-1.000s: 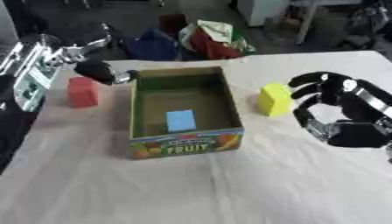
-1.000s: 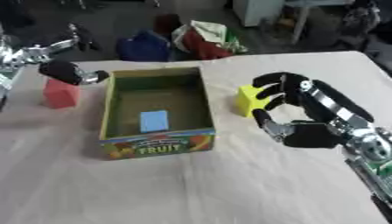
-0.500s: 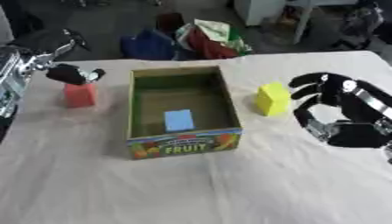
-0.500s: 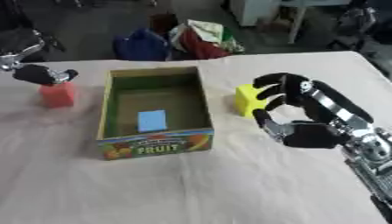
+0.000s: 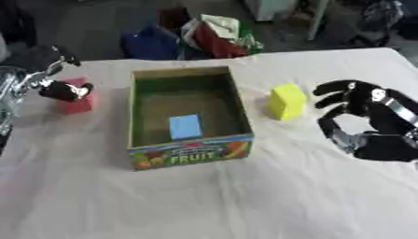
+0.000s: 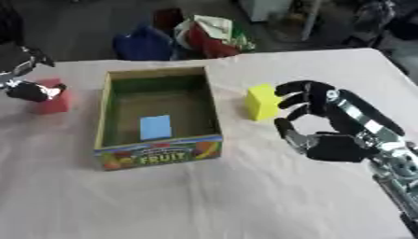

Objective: Pick up objects on the table and place them in the box.

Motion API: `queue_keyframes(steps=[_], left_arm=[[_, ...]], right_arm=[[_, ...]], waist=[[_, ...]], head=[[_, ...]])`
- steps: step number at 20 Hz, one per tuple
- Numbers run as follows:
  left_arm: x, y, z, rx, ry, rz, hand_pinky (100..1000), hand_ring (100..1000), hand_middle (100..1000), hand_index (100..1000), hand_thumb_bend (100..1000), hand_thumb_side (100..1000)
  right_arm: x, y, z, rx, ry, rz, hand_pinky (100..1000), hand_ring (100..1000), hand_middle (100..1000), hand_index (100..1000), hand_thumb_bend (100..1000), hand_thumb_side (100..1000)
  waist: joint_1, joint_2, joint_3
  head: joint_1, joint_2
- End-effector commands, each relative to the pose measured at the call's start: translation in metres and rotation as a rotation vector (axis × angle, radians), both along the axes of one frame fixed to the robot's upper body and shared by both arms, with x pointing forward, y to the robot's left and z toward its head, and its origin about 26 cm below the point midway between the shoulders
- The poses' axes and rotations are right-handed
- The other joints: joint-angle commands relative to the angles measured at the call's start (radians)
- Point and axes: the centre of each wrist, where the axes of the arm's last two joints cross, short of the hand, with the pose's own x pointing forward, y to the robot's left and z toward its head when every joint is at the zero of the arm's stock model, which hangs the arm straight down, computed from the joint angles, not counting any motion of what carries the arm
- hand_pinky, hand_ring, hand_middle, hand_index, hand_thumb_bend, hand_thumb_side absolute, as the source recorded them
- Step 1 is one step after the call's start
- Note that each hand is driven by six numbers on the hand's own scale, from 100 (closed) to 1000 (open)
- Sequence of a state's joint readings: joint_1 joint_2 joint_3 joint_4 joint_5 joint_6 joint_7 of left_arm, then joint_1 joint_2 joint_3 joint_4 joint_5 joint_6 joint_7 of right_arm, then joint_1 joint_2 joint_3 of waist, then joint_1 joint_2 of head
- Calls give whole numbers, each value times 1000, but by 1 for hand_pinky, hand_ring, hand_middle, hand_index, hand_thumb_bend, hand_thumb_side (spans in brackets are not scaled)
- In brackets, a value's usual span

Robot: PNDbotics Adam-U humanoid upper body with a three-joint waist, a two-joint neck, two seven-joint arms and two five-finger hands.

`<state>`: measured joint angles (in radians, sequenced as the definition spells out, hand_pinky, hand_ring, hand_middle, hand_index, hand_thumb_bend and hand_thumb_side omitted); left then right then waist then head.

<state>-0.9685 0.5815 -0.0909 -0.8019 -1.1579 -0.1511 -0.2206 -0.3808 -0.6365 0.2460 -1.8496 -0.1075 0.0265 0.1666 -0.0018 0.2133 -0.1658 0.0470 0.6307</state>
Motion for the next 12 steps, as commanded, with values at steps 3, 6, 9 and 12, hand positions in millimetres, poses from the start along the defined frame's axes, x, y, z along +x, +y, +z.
queue_keyframes(steps=[3, 6, 9, 12], left_arm=[[-4, 20, 18, 4, -22, 48, 752, 726, 731, 810, 251, 530], [-4, 24, 17, 1, -21, 67, 753, 726, 731, 811, 220, 515], [-5, 28, 16, -2, -11, 88, 754, 727, 732, 815, 201, 504], [-5, 31, 13, -3, 6, 106, 755, 719, 731, 820, 189, 502]], right_arm=[[1, -3, 9, 1, -32, -8, 660, 768, 789, 843, 187, 215], [1, -3, 8, 3, -30, -10, 660, 768, 789, 843, 185, 216], [2, -3, 7, 5, -31, -11, 660, 768, 789, 843, 184, 215], [2, -3, 7, 7, -31, -12, 660, 766, 789, 843, 177, 214]], waist=[[5, -3, -8], [6, 5, -14], [8, 12, -18], [10, 17, -21]], head=[[53, -28], [78, -37], [86, -40], [86, -39]])
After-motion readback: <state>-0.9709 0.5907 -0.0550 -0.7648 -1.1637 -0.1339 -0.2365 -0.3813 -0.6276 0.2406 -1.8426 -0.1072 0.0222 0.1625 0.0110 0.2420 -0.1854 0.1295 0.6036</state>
